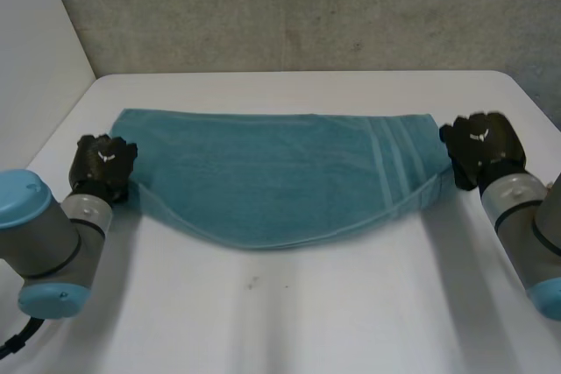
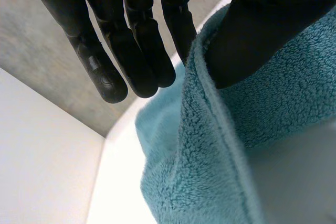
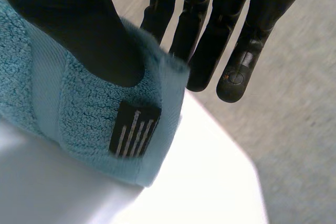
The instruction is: Fold the laundry
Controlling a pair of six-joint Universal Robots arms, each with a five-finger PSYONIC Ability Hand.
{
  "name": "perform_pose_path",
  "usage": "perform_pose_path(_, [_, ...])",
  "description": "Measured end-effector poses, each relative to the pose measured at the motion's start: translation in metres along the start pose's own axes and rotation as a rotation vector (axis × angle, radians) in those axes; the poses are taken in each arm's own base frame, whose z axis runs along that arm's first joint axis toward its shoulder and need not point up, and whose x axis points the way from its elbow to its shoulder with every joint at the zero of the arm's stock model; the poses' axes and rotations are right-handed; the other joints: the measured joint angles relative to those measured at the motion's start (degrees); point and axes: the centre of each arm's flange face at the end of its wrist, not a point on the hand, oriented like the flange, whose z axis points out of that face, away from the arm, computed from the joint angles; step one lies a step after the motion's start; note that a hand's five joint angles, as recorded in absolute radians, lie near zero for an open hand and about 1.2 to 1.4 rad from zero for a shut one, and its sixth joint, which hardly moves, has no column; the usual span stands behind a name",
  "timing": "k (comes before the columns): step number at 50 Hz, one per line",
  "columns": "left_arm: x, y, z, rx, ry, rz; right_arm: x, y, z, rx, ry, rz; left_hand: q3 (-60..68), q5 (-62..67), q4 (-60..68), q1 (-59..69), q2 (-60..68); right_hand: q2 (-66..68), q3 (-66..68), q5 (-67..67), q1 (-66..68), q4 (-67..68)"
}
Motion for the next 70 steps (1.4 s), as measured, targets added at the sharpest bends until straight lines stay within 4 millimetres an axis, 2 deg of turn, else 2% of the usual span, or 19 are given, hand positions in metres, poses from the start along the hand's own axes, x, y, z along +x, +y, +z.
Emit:
perform_pose_path(4, [0.004,0.007,-0.002,-0.024,0.012,0.013,0.004,0.014,-0.003,-0.070,-0.009,0.013,-1.4,-0.2,-1.5,-0.1,-1.6,0.0,0.0,0.0,0.0,0.0])
perform_pose_path(11, [0.004,0.011,-0.005,-0.043,0.016,0.048,0.018,0.019,-0.007,-0.111,0.014,0.027,-11.2,-8.8,-11.4,-8.4,-11.7,0.0,0.0,0.0,0.0,0.0])
perform_pose_path(12, [0.004,0.011,-0.005,-0.048,0.016,0.065,0.023,0.019,-0.007,-0.115,0.027,0.029,-21.8,-19.6,-22.2,-19.8,-22.9,0.0,0.0,0.0,0.0,0.0])
perform_pose_path(13, [0.003,0.012,-0.005,-0.052,0.014,0.077,0.027,0.019,-0.007,-0.118,0.038,0.030,-26.3,-24.4,-26.8,-23.6,-27.0,0.0,0.0,0.0,0.0,0.0])
perform_pose_path(17, [0.001,0.013,-0.005,-0.060,0.007,0.094,0.034,0.021,-0.006,-0.122,0.057,0.028,-27.2,-25.5,-27.9,-23.6,-27.7,0.0,0.0,0.0,0.0,0.0])
perform_pose_path(29, [-0.016,0.018,-0.008,-0.104,-0.053,0.100,0.046,0.025,-0.002,-0.134,0.093,0.025,-26.8,-25.0,-27.4,-23.2,-27.3,0.0,0.0,0.0,0.0,0.0])
perform_pose_path(31, [-0.020,0.019,-0.009,-0.115,-0.061,0.099,0.046,0.026,-0.002,-0.134,0.094,0.024,-21.1,-19.1,-21.2,-16.4,-21.3,0.0,0.0,0.0,0.0,0.0])
perform_pose_path(34, [-0.023,0.021,-0.011,-0.126,-0.066,0.097,0.046,0.026,-0.002,-0.135,0.093,0.024,-5.3,-4.1,-5.8,0.1,-5.5,0.0,0.0,0.0,0.0,0.0])
perform_pose_path(41, [-0.030,0.020,-0.017,-0.136,-0.079,0.093,0.044,0.027,-0.004,-0.156,0.075,0.020,-0.1,-0.8,-0.1,1.0,-0.2,0.0,0.0,0.0,0.0,0.0])
perform_pose_path(47, [-0.043,0.010,-0.040,-0.187,-0.066,0.100,0.036,0.031,-0.021,-0.278,-0.014,-0.039,-0.1,-0.8,-0.1,1.0,-0.1,0.0,0.0,0.0,0.0,0.0])
perform_pose_path(53, [-0.053,0.002,-0.077,-0.330,0.007,0.098,0.032,0.037,-0.046,-0.432,-0.133,-0.139,-0.1,-0.8,0.0,1.0,-0.1,0.0,0.0,0.0,0.0,0.0])
perform_pose_path(54, [-0.055,-0.001,-0.091,-0.386,0.036,0.092,0.035,0.040,-0.067,-0.534,-0.213,-0.213,-0.1,-0.8,0.0,1.0,-0.1,0.0,0.0,0.0,0.0,0.0])
perform_pose_path(55, [-0.055,-0.001,-0.091,-0.386,0.036,0.092,0.035,0.040,-0.067,-0.534,-0.213,-0.213,-0.1,-0.8,0.0,1.0,-0.1,0.0,0.0,0.0,0.0,0.0])
perform_pose_path(57, [-0.060,-0.006,-0.109,-0.456,0.077,0.078,0.042,0.040,-0.083,-0.596,-0.262,-0.273,-0.1,-0.8,0.0,1.0,-0.1,0.0,0.0,0.0,0.0,0.0])
perform_pose_path(61, [-0.063,-0.013,-0.122,-0.484,0.115,0.061,0.054,0.038,-0.091,-0.611,-0.271,-0.331,-0.1,-0.8,0.0,1.0,-0.1,0.0,0.0,0.0,0.0,0.0])
perform_pose_path(66, [-0.067,-0.021,-0.115,-0.426,0.129,0.049,0.069,0.031,-0.083,-0.549,-0.200,-0.348,-0.1,-0.8,0.0,1.0,-0.1,0.0,0.0,0.0,0.0,0.0])
perform_pose_path(67, [-0.066,-0.020,-0.102,-0.386,0.126,0.054,0.074,0.029,-0.070,-0.501,-0.150,-0.326,0.0,-0.8,0.0,1.0,-0.1,0.0,0.0,0.0,0.0,0.0])
perform_pose_path(69, [-0.066,-0.019,-0.095,-0.369,0.123,0.057,0.076,0.028,-0.064,-0.481,-0.131,-0.317,0.0,-0.8,0.0,1.0,-0.1,0.0,0.0,0.0,0.0,0.0])
perform_pose_path(70, [-0.063,-0.016,-0.075,-0.323,0.118,0.069,0.077,0.027,-0.048,-0.428,-0.091,-0.286,0.0,-0.8,0.0,1.0,-0.1,0.0,0.0,0.0,0.0,0.0])
